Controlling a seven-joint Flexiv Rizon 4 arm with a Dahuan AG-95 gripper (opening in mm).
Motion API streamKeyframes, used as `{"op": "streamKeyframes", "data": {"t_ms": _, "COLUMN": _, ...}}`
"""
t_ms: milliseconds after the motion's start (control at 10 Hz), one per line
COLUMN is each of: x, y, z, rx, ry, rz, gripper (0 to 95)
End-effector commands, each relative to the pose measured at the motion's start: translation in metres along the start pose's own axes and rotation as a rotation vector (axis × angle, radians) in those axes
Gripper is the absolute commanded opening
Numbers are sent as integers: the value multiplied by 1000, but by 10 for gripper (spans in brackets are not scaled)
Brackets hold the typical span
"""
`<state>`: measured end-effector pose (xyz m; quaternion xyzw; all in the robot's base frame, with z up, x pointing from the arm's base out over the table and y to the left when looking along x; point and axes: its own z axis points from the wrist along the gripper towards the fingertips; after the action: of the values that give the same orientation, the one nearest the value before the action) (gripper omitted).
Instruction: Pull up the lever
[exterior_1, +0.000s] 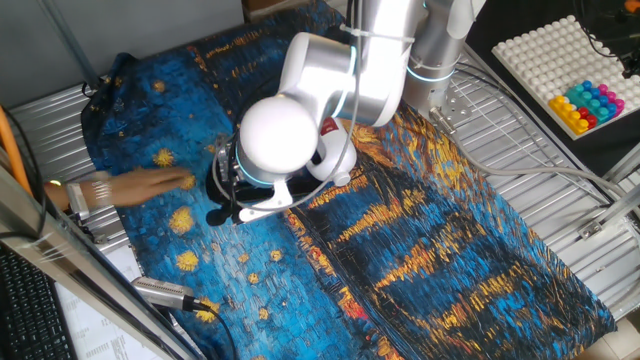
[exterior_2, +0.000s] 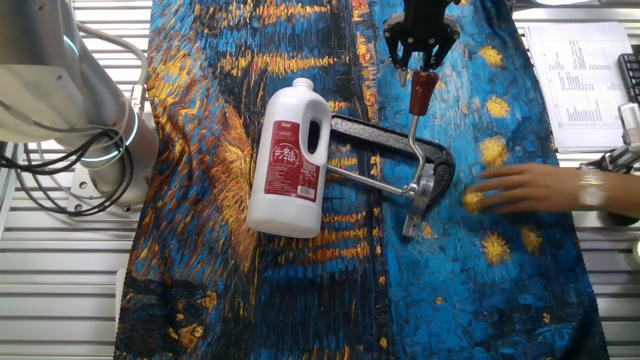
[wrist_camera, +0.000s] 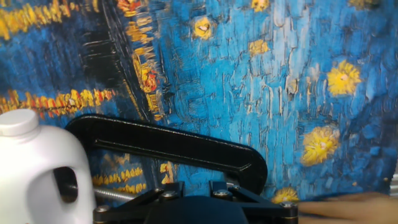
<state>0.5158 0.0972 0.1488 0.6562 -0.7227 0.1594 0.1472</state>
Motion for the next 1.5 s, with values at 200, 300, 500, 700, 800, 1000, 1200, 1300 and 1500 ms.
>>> {"op": "streamKeyframes", "data": {"t_ms": 200, "x": 0, "y": -2, "z": -1, "rx": -6, "ry": -29, "rz": 29, "gripper": 190}}
{"op": "streamKeyframes", "data": {"t_ms": 300, "x": -1, "y": -4, "z": -1, "rx": -5, "ry": -26, "rz": 35, "gripper": 190}}
{"op": "streamKeyframes", "data": {"t_ms": 500, "x": -5, "y": -15, "z": -1, "rx": -9, "ry": -18, "rz": 30, "gripper": 190}}
{"op": "streamKeyframes", "data": {"t_ms": 700, "x": -9, "y": -21, "z": 3, "rx": -9, "ry": -6, "rz": 22, "gripper": 190}}
{"op": "streamKeyframes", "data": {"t_ms": 800, "x": -8, "y": -21, "z": 4, "rx": -10, "ry": -2, "rz": 8, "gripper": 190}}
{"op": "streamKeyframes", "data": {"t_ms": 1000, "x": -5, "y": -19, "z": 5, "rx": -19, "ry": 1, "rz": -12, "gripper": 190}}
{"op": "streamKeyframes", "data": {"t_ms": 1200, "x": -3, "y": -13, "z": 8, "rx": -25, "ry": 0, "rz": -8, "gripper": 190}}
{"op": "streamKeyframes", "data": {"t_ms": 1300, "x": 0, "y": -11, "z": 8, "rx": -25, "ry": -3, "rz": -2, "gripper": 190}}
{"op": "streamKeyframes", "data": {"t_ms": 1500, "x": 9, "y": -9, "z": 5, "rx": -24, "ry": -17, "rz": 5, "gripper": 190}}
